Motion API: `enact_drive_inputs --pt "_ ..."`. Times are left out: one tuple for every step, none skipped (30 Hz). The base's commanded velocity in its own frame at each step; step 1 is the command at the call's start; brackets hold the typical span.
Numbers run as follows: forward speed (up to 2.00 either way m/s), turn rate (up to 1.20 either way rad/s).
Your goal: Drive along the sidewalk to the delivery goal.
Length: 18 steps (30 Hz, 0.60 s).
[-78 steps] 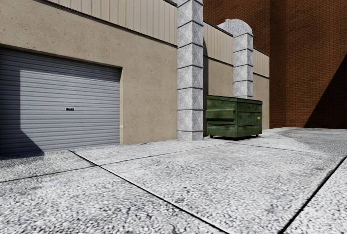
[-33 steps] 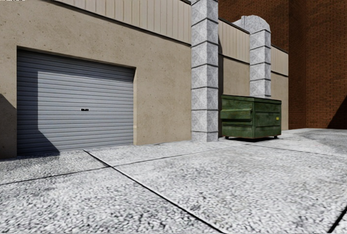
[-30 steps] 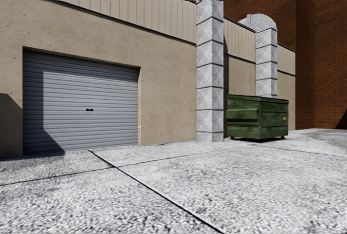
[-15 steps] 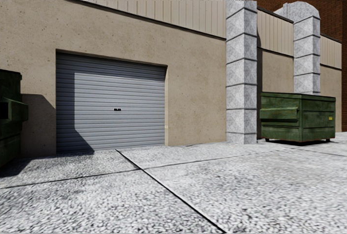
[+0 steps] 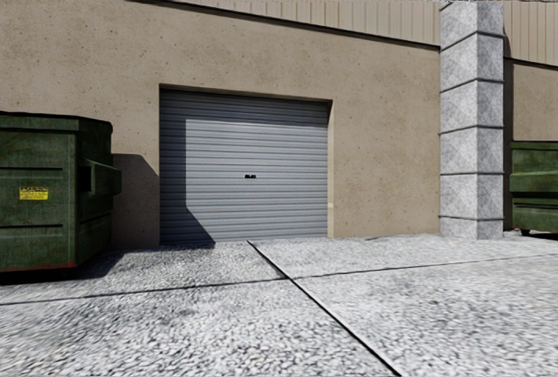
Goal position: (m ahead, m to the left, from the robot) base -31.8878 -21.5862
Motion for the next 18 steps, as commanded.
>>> enact_drive_inputs --pt "0.43 0.59" --pt "0.43 0.59" --pt "0.43 0.59" --pt "0.43 0.59" --pt "0.43 0.59" --pt "0.45 0.59" --pt "0.48 0.59" --pt "0.48 0.59" --pt "0.57 0.6" --pt "0.6 0.62" --pt "0.6 0.63" --pt "0.61 0.64" --pt "0.61 0.64" --pt "0.62 0.64" --pt "0.62 0.64" --pt "0.62 0.64" --pt "0.64 0.64" --pt "0.64 0.64"
